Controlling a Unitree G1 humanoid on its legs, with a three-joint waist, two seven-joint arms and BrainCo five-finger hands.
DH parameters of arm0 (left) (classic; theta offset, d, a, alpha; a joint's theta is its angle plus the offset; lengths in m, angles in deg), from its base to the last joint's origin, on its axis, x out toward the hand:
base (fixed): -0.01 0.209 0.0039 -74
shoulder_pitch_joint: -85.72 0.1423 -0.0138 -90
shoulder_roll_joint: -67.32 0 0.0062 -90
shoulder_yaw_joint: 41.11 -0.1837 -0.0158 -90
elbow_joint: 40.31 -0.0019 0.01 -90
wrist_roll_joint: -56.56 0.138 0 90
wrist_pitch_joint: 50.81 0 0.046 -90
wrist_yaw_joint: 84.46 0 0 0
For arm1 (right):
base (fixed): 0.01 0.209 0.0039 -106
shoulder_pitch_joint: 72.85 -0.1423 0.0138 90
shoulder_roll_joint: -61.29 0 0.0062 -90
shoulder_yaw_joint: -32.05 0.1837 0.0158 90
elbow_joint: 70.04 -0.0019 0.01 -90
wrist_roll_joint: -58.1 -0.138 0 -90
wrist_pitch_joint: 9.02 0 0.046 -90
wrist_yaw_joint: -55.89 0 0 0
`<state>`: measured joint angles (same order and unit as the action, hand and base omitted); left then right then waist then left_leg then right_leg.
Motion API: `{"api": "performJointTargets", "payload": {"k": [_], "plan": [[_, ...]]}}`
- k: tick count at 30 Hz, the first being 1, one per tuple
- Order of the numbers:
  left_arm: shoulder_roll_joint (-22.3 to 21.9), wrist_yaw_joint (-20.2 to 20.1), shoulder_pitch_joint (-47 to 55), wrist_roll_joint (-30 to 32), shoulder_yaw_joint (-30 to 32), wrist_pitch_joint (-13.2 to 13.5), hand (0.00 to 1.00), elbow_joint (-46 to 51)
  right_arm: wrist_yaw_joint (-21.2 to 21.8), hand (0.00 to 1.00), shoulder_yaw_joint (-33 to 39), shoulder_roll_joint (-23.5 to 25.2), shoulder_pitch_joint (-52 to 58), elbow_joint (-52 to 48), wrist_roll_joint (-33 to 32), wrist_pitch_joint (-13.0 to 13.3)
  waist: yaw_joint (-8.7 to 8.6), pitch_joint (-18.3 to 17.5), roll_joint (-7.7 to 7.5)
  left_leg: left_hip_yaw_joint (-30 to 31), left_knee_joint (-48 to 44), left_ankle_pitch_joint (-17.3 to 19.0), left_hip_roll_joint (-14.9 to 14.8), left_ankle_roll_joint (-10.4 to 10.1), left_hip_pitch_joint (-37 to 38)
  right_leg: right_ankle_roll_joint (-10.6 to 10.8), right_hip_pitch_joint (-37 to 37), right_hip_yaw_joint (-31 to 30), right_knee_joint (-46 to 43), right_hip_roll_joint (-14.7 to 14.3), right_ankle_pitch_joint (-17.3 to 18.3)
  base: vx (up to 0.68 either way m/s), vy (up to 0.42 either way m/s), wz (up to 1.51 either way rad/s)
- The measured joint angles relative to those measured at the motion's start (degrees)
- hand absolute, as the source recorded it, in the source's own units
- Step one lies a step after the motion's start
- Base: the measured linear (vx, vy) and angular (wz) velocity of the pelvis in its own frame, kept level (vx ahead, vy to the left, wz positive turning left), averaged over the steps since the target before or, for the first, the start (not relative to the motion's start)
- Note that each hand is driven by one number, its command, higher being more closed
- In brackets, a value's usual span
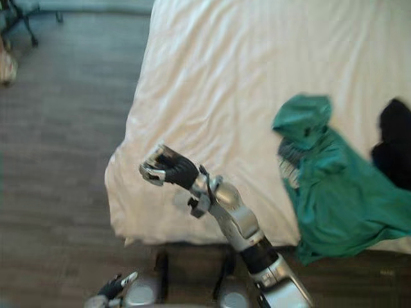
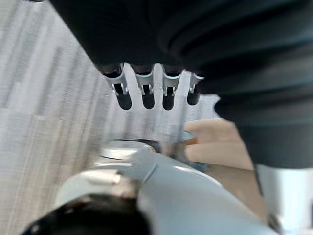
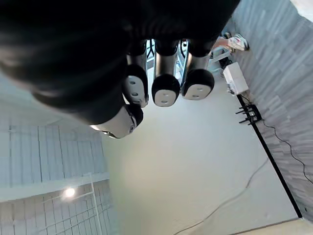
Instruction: Tidy the bed and pick cloth on bed and put in laundry
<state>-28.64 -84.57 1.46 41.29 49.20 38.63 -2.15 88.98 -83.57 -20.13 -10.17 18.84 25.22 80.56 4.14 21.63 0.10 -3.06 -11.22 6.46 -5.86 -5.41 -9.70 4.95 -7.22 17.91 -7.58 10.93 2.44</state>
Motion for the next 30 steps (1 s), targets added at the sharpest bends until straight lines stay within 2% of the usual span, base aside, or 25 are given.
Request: {"api": "performJointTargets", "payload": {"k": [2,5,7,12,14,17,19,22,25,27,29,30], "plan": [[0.0,0.0,-0.5,-2.0,-0.2,0.1,0.00,1.6,0.4,1.00,-2.2,0.7,-2.2,1.1,1.6,-0.1,0.36,2.7,0.57,0.9,-1.1,0.0,0.0,0.0,-2.1,-0.3,-1.5,0.3,-1.0,0.1,0.2,-0.02,-0.004,0.19],[-0.1,0.0,-1.6,-3.9,-0.3,0.0,0.00,2.6,0.9,1.00,-4.3,1.8,-4.3,1.3,3.1,-0.2,1.35,4.3,1.43,1.5,-2.2,0.0,0.0,0.0,-4.8,-0.5,-4.1,0.3,-2.1,0.3,0.4,-0.01,-0.005,0.09],[-0.4,0.0,-2.4,-4.8,-0.8,0.0,0.00,3.6,1.1,1.00,-4.9,2.6,-5.3,2.8,4.3,-0.3,1.87,5.1,2.64,2.5,-3.2,-0.1,0.1,0.1,-6.7,-0.8,-5.4,1.1,-3.6,0.6,1.2,-0.02,-0.013,0.22],[-0.6,0.2,-4.0,-6.6,-2.4,0.3,0.00,3.6,1.4,1.00,-8.9,2.8,-6.4,4.9,5.6,-0.5,3.51,5.8,4.08,4.3,-3.2,-1.6,0.7,0.2,-11.1,-1.1,-10.6,2.3,-8.0,1.7,3.1,-0.04,-0.031,0.23],[-0.8,0.4,-4.3,-6.8,-2.5,0.4,0.00,3.4,1.4,1.00,-10.0,2.8,-6.4,5.1,6.2,-0.6,3.51,6.0,4.42,5.2,-2.9,-2.3,1.1,0.1,-12.4,-1.4,-12.1,3.0,-9.5,2.3,3.7,-0.04,-0.020,0.25],[-1.2,1.1,-5.9,-7.9,-2.5,0.9,0.00,3.2,0.8,1.00,-12.8,3.1,-5.6,5.2,6.4,-1.2,5.04,6.0,4.47,5.3,-2.7,-3.1,1.1,-0.2,-13.9,-1.7,-14.4,3.2,-11.5,2.8,4.4,-0.05,-0.024,0.11],[-1.5,2.6,-7.5,-7.8,-2.5,0.9,0.00,2.7,-0.7,1.00,-14.8,4.4,-4.2,5.8,7.0,-1.4,5.20,6.2,4.75,6.0,-2.7,-3.5,1.3,-0.3,-15.1,-1.9,-15.8,3.5,-13.0,3.1,5.1,-0.06,-0.029,0.19],[-2.1,4.3,-11.5,-7.9,-2.5,0.7,0.00,0.9,-5.1,1.00,-18.3,7.7,-1.6,10.4,7.4,-1.8,5.52,6.2,4.76,6.7,-2.8,-4.2,1.4,-0.6,-17.5,-2.3,-18.7,3.7,-15.2,3.5,5.8,-0.06,-0.031,0.13],[-3.1,6.4,-14.0,-7.9,-2.5,0.7,0.00,0.7,-11.4,1.00,-18.1,9.5,0.2,21.4,9.0,-1.5,5.59,6.2,4.75,6.7,-2.8,-4.9,1.4,-0.7,-18.8,-2.8,-20.7,3.5,-17.0,4.0,6.3,-0.04,-0.030,0.05],[-3.8,7.6,-15.5,-8.6,-2.5,0.2,0.00,0.5,-15.8,1.00,-15.6,9.6,0.7,28.9,10.2,-0.2,5.33,6.2,4.74,6.7,-2.8,-5.2,1.4,-0.8,-19.3,-2.8,-21.6,3.3,-17.6,4.1,6.3,-0.02,-0.012,-0.01],[-5.4,8.2,-18.1,-8.9,-2.5,-0.7,0.00,-1.4,-20.3,1.00,-7.6,9.1,0.4,38.4,11.8,2.7,4.43,6.2,4.74,6.4,-1.5,-6.3,1.7,-0.8,-19.6,-2.8,-23.0,2.9,-18.4,4.6,6.3,-0.06,-0.020,0.01],[-5.4,8.4,-18.7,-9.0,-2.5,-1.1,0.00,-1.6,-21.0,1.00,-5.5,8.6,0.1,40.1,11.8,3.9,4.33,6.1,4.71,6.3,-1.0,-6.6,1.8,-0.8,-19.6,-2.8,-23.5,2.7,-18.7,4.7,6.3,-0.06,-0.025,-0.03]]}}
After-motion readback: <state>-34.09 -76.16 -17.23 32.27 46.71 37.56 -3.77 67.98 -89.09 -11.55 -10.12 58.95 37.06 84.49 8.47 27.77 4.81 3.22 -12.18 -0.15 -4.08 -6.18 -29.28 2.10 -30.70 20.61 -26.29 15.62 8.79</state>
